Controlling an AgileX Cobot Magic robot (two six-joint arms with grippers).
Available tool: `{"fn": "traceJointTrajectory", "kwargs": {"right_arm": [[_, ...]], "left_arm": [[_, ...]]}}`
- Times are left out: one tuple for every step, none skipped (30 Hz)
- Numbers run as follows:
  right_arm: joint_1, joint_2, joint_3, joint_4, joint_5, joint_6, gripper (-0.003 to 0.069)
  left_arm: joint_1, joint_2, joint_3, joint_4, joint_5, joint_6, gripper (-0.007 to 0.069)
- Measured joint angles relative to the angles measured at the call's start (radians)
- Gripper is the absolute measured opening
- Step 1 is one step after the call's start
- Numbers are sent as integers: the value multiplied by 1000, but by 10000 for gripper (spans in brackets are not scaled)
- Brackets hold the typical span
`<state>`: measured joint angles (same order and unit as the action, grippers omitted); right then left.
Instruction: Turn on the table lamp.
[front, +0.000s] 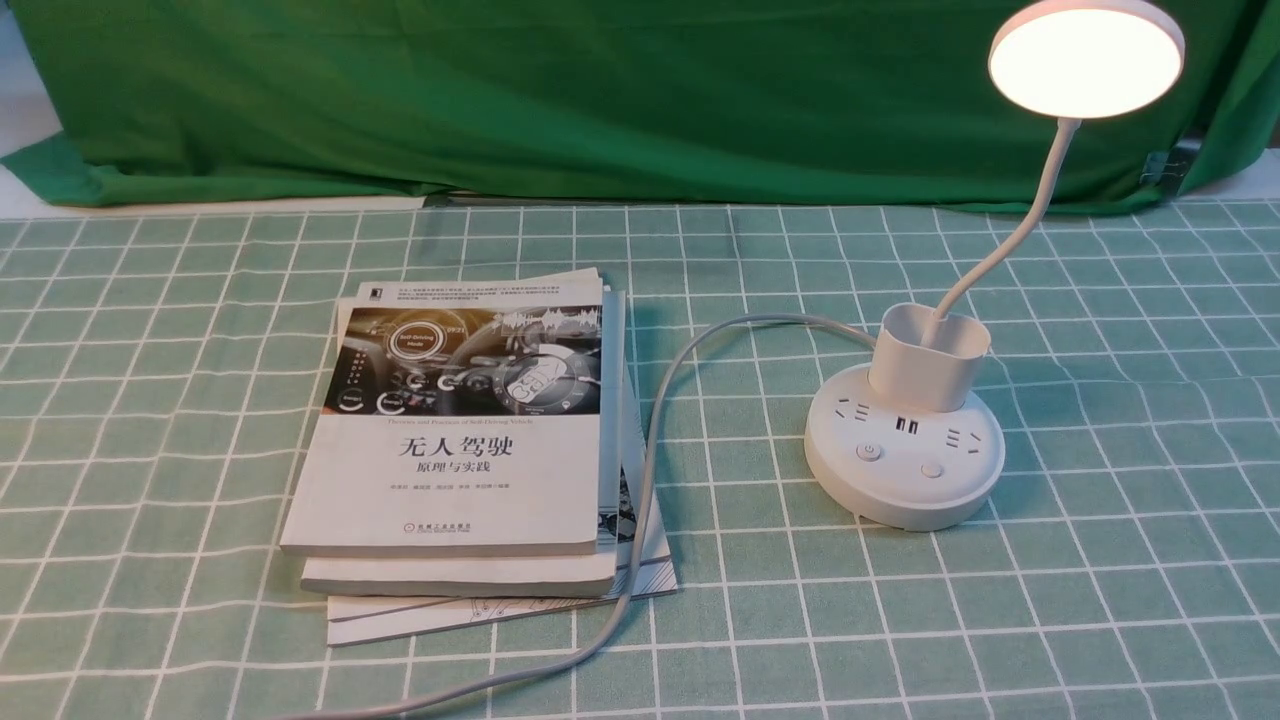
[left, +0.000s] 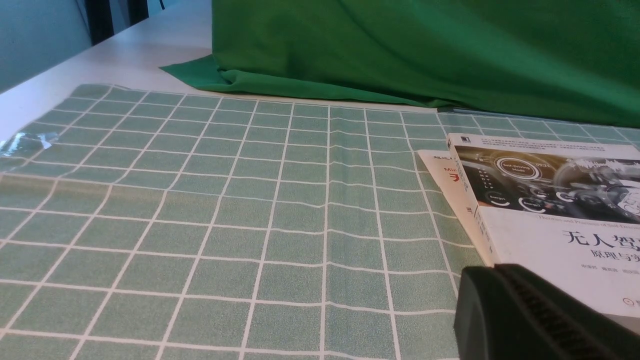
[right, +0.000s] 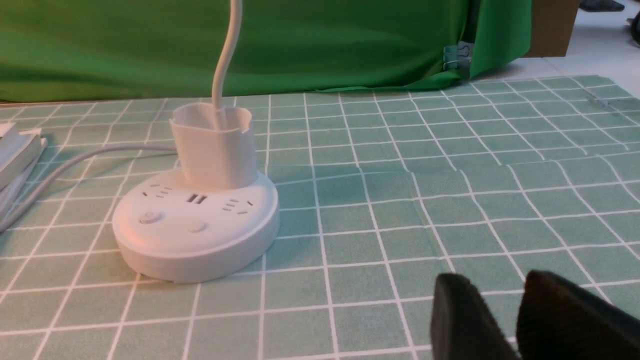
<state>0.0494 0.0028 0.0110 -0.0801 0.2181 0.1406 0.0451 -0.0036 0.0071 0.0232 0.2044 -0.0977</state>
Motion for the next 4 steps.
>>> {"fn": "traceJointTrajectory", "kwargs": {"right_arm": [[0, 0, 0, 0, 0, 0, 241], [0, 0, 0, 0, 0, 3, 241], [0, 0, 0, 0, 0, 4, 241], [0, 0, 0, 0, 0, 3, 241]], "left_arm": [[0, 0, 0, 0, 0, 0, 21], [0, 0, 0, 0, 0, 0, 21], [0, 0, 0, 0, 0, 0, 21], [0, 0, 0, 0, 0, 0, 21]]}}
